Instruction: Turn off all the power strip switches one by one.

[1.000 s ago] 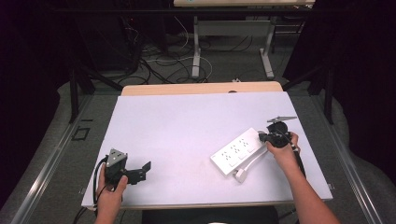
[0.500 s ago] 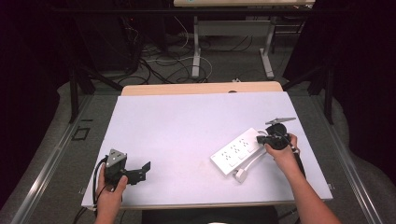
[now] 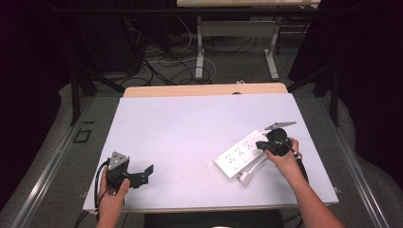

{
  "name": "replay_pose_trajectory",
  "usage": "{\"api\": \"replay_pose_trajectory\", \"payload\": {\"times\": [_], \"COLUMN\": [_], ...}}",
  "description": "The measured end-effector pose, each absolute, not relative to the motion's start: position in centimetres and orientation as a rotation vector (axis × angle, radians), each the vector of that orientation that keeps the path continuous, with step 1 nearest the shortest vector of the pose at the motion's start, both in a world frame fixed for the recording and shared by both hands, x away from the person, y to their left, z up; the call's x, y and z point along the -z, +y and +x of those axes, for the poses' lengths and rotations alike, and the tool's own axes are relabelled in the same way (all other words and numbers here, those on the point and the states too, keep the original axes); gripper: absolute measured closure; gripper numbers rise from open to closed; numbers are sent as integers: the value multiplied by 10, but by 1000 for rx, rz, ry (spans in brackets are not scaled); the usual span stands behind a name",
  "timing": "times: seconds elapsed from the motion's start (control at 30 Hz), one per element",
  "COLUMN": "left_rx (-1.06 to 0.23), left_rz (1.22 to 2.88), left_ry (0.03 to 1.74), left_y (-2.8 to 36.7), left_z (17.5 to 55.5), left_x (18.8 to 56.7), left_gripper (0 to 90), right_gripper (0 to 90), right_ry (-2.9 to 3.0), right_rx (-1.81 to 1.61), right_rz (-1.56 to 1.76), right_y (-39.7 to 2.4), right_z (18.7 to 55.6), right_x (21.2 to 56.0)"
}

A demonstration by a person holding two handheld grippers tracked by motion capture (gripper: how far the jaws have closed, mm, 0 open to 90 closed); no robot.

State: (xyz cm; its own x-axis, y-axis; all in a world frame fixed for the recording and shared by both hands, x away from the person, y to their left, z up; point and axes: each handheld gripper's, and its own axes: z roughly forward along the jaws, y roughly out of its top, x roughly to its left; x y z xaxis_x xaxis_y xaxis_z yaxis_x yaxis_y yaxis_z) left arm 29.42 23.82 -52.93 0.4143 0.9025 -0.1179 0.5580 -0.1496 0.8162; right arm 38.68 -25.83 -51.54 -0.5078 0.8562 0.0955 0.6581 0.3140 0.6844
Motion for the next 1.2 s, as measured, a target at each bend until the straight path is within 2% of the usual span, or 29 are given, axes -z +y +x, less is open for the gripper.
{"api": "replay_pose_trajectory", "payload": {"times": [1.2], "left_rx": [-506], "left_rz": [1830], "left_ry": [1254], "left_y": [238], "left_z": [294], "left_x": [529], "left_gripper": [3], "right_gripper": [878], "right_ry": [2375], "right_rx": [-962], "right_rz": [1360], "right_y": [-245], "right_z": [377], "right_x": [524]}}
